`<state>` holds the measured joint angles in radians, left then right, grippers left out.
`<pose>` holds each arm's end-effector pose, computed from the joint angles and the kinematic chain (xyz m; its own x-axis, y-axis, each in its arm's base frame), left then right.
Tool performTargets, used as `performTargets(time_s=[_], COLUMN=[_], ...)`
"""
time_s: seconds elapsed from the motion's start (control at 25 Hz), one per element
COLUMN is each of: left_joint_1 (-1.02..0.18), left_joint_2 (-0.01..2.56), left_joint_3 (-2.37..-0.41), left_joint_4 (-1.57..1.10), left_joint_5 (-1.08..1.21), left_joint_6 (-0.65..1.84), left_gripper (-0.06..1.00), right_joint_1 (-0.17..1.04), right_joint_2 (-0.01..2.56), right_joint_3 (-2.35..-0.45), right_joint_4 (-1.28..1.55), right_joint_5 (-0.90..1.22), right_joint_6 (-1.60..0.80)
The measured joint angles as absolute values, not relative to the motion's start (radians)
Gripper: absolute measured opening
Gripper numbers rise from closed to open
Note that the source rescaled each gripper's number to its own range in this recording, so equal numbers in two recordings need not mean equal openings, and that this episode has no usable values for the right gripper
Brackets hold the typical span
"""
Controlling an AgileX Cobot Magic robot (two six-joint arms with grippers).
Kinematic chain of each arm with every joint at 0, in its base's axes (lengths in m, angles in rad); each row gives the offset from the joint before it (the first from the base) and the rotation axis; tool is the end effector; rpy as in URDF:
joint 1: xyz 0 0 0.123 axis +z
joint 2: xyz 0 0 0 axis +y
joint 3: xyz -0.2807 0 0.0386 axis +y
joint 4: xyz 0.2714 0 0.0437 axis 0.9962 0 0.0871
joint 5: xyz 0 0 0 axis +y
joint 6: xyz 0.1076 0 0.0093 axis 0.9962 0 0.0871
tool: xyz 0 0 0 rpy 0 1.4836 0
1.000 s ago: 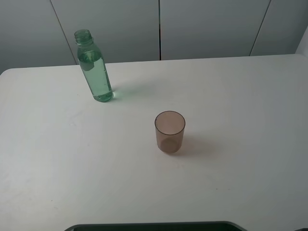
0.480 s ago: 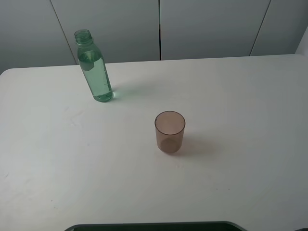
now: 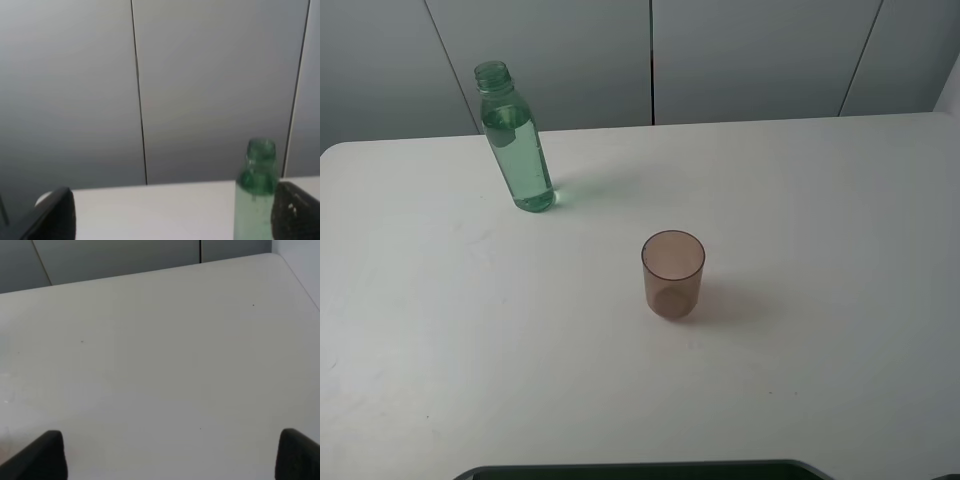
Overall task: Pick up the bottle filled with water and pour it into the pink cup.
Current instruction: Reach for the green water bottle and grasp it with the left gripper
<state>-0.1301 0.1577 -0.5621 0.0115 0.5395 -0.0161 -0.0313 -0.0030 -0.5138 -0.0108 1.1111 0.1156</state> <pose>0.0685 -0.0083 0.3469 -0.0482 0.0000 -0.9988 0.1236 0.9923 -0.0059 0.0279 -0.0019 0.2803 -0.4780 0.1256 -0.8693 0.0932 0.9914 0.0920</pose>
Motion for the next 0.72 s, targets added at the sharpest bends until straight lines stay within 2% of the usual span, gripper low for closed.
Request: performTargets(time_s=[0.32,0.72], left_joint_1=[-0.130,-0.130], left_joint_2=[0.384,0.727], left_joint_3=[-0.532,-0.322], left_joint_4=[0.012,0.071], left_joint_5=[0.074,-0.522], left_joint_6=[0.006,-0.053], left_gripper=[1.00,1.00], right_joint_1=[-0.031,-0.031], right_joint_2=[-0.003,-0.003], right_joint_3=[-0.514,-0.514], right_joint_4=[-0.011,-0.011], right_joint_5=[1.111,1.111], right_joint_6=[0.116,0.116])
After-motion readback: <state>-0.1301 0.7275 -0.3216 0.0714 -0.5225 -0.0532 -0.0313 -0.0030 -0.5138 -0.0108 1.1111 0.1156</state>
